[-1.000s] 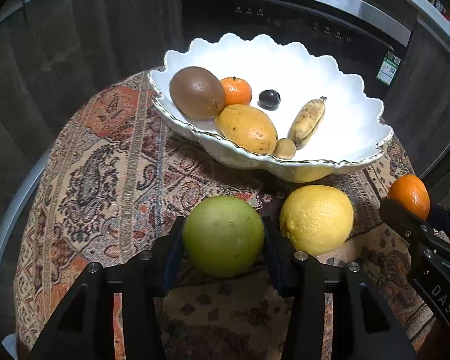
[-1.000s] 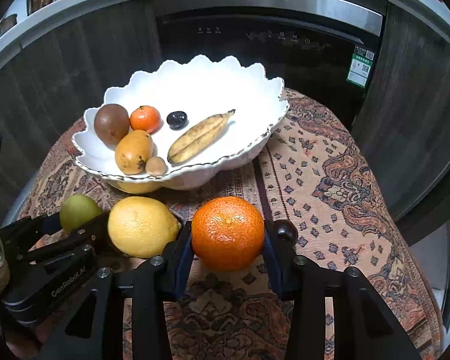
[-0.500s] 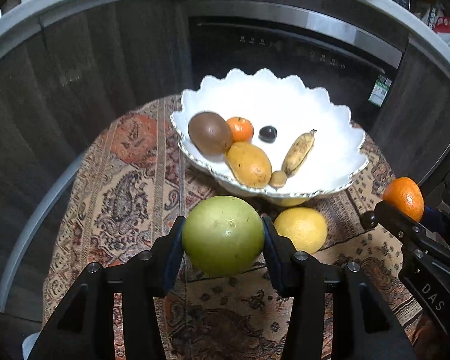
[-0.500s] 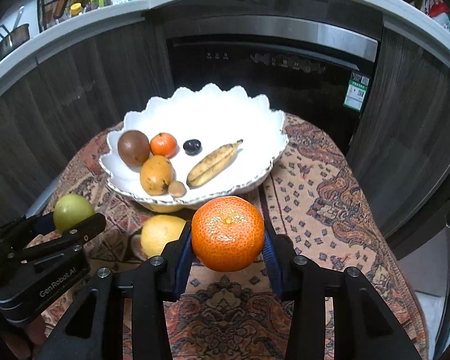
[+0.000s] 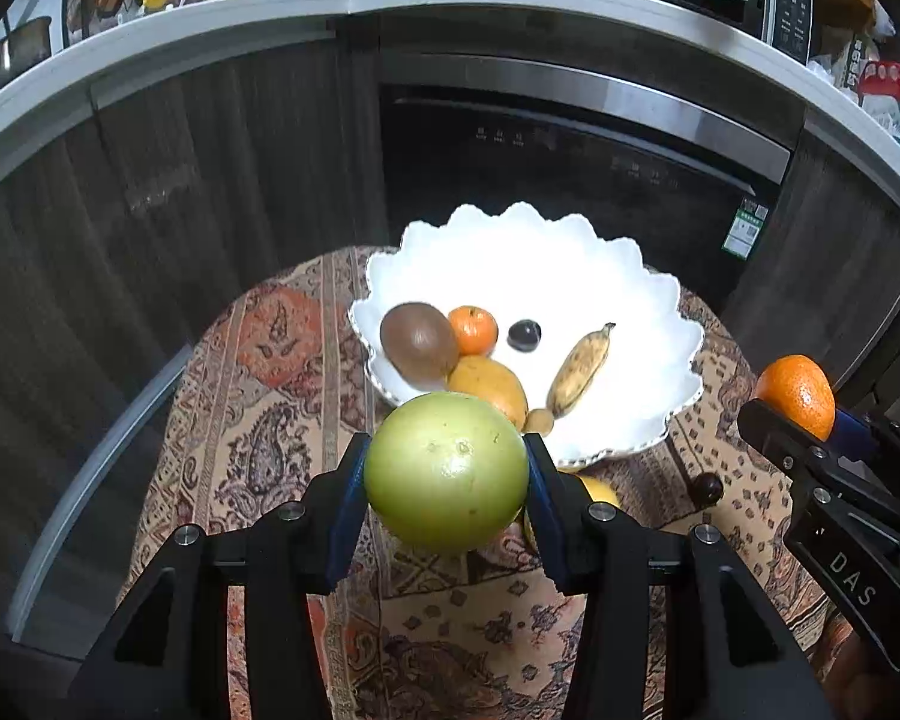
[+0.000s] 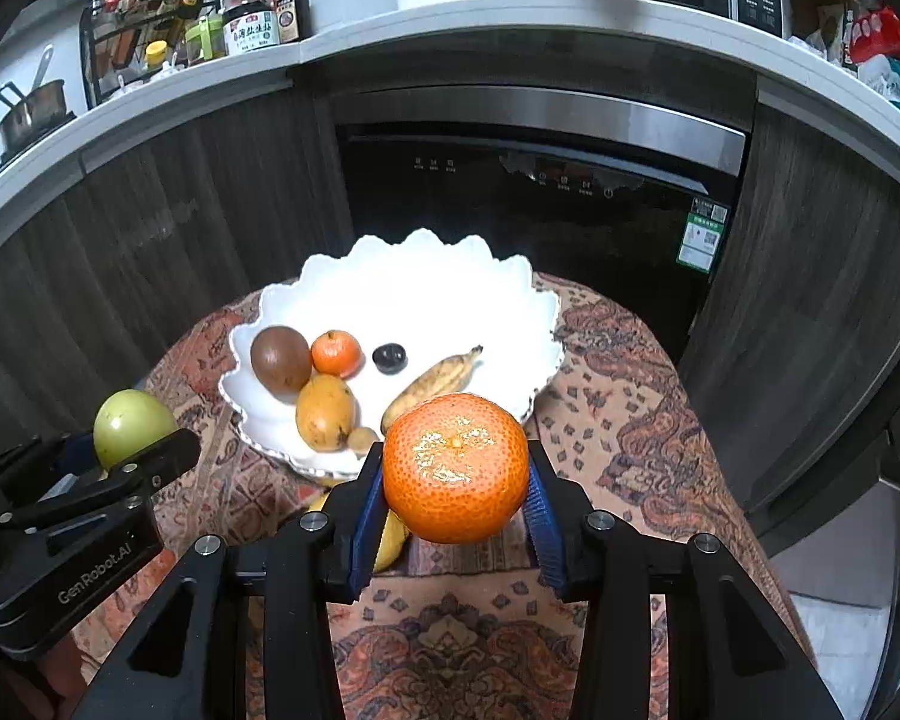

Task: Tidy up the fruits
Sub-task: 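Carry the green apple and mandarin over the white bowl and release both, then withdraw both tools toward the yellow lemon and the dark plum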

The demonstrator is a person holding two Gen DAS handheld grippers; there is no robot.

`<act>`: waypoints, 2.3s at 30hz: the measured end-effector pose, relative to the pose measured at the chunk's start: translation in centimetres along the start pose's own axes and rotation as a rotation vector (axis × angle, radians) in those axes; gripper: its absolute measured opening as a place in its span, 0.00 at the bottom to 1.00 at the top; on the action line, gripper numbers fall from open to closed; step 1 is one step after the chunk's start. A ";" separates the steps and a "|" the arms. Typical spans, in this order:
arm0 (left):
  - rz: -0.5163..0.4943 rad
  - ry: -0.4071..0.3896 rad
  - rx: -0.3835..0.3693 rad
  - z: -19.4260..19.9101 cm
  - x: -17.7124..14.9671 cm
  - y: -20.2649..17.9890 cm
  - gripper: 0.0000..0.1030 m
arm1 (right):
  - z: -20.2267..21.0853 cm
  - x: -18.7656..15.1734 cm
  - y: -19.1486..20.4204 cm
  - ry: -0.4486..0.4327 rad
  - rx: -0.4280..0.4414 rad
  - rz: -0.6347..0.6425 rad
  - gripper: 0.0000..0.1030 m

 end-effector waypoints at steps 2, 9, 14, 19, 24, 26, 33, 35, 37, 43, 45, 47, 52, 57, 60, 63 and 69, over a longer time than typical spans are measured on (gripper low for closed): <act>-0.002 -0.005 -0.001 0.1 0.5 0.0 0.46 | 0.0 0.5 0.0 -0.006 0.000 0.002 0.42; -0.005 -0.023 -0.010 0.1 3.0 -0.2 0.46 | 0.1 2.9 -0.3 -0.030 0.001 0.002 0.42; -0.014 -0.038 -0.013 -0.1 4.8 -0.5 0.46 | -0.3 4.6 -0.5 -0.043 -0.004 0.008 0.42; -0.025 -0.042 -0.019 -0.7 6.3 -0.8 0.46 | -1.1 6.0 -0.8 -0.048 -0.006 0.010 0.42; -0.033 -0.042 -0.019 -1.8 7.6 -1.0 0.46 | -2.2 6.9 -1.0 -0.039 -0.006 0.013 0.42; -0.036 -0.038 -0.020 -2.4 8.1 -1.1 0.46 | -2.8 7.2 -1.0 -0.032 -0.005 0.015 0.42; -0.035 -0.009 -0.021 -5.5 9.6 -1.1 0.46 | -5.9 8.3 -1.2 0.005 -0.006 0.017 0.42; -0.036 0.000 -0.021 -6.5 10.0 -1.2 0.46 | -7.0 8.7 -1.3 0.014 -0.008 0.019 0.42; -0.038 0.009 -0.023 -7.5 10.4 -1.3 0.47 | -8.0 9.0 -1.5 0.020 -0.009 0.021 0.42; -0.046 0.034 -0.034 -10.3 11.1 -1.8 0.47 | -10.9 9.8 -2.2 0.047 -0.004 0.005 0.42; -0.048 0.045 -0.040 -11.0 11.1 -1.9 0.47 | -11.8 9.8 -2.3 0.061 -0.001 0.001 0.42; -0.047 0.062 -0.045 -11.6 11.0 -2.0 0.47 | -12.5 9.7 -2.4 0.074 0.003 0.000 0.42; -0.052 0.095 -0.039 -12.3 10.3 -2.3 0.47 | -13.0 9.5 -2.8 0.096 0.003 -0.014 0.44; -0.044 0.045 -0.015 -10.5 10.3 -2.2 0.76 | -11.5 9.9 -3.0 0.058 -0.022 -0.004 0.70; -0.044 0.033 -0.002 -9.4 10.5 -2.0 0.82 | -10.2 10.2 -3.1 0.038 -0.035 -0.006 0.72; -0.046 0.008 0.016 -8.0 10.6 -1.9 0.93 | -9.0 10.3 -3.3 0.027 -0.047 -0.011 0.74; -0.036 -0.028 0.044 -4.9 10.7 -1.4 0.99 | -6.1 10.6 -3.6 -0.011 -0.070 -0.023 0.84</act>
Point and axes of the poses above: each gripper's, at about its wrist camera, not at the fingertips, and z roughly against the way its jaws point, y to its left, x to its top, the point moved 5 cm from there along -z, roughly the way its jaws point, and after that the axes turned 5 degrees about x, right-handed, at the moved point
